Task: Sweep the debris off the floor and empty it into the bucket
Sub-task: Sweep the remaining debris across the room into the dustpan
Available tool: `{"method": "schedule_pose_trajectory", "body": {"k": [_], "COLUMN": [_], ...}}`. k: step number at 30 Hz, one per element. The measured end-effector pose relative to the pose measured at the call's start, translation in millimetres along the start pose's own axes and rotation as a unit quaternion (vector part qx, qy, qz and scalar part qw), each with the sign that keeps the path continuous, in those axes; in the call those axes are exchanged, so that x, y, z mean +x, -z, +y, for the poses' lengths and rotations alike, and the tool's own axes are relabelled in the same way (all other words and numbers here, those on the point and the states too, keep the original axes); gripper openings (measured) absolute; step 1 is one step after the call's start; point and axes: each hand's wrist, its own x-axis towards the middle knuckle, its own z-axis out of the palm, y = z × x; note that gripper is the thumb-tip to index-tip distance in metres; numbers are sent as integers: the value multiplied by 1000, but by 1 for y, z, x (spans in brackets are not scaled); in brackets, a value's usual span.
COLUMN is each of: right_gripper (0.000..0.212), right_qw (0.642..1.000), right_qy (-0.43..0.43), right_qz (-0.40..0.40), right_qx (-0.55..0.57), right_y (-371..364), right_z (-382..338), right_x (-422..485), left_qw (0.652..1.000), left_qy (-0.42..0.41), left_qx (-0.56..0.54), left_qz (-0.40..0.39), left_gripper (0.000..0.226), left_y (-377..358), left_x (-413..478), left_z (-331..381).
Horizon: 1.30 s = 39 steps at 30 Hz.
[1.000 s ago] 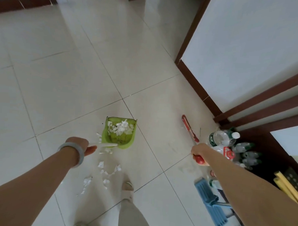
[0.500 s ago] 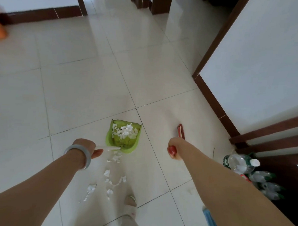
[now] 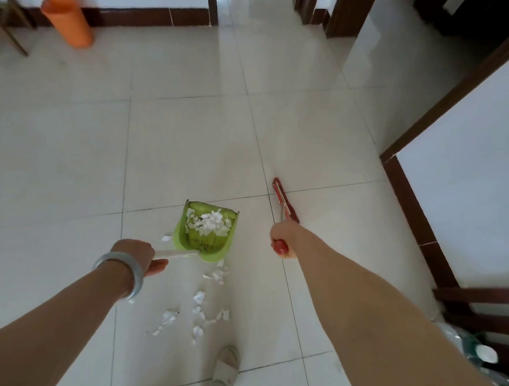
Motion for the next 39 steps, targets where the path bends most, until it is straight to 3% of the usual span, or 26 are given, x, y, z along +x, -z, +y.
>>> {"method": "schedule_pose_trajectory", "body": {"k": [1,3,7,9,15,19,28,34,39], "right_gripper": [23,27,16,9,33,40,27,21,20], "right_qw": [999,992,944,926,876,887,949,982,993], "right_qy": [4,25,80,96,93,75,14,2,14], "right_qz": [0,-11,-20,-44,-56,-74,-35,26,31], "right_qx": [-38,-125,-318,-362,-469,-450,-312,-185,-109], "right_y": [-3,-10,-28,-41,-75,-86,-109,-122,-74], "right_z": [-1,1,18,33,99,121,109,78,18], "right_x": [3,5,-14,-27,-58,-88,-147,-122,-77], "left_qw": [992,980,981,981,989,991,994,995,997], "left_qy": [-20,-35,-22,-21,11,12,32,28,61], "left_qx": [120,193,192,192,147,131,100,96,48], "left_qz": [22,39,30,28,-7,2,-26,-29,-26], "left_gripper": [45,49,50,49,39,40,48,49,46], "left_y": [5,6,1,-5,-29,-50,-76,-62,-39], "left_x": [-2,-5,-15,-22,-51,-69,-90,-84,-56], "left_z": [-5,-15,-37,-55,-110,-148,-215,-206,-169]}}
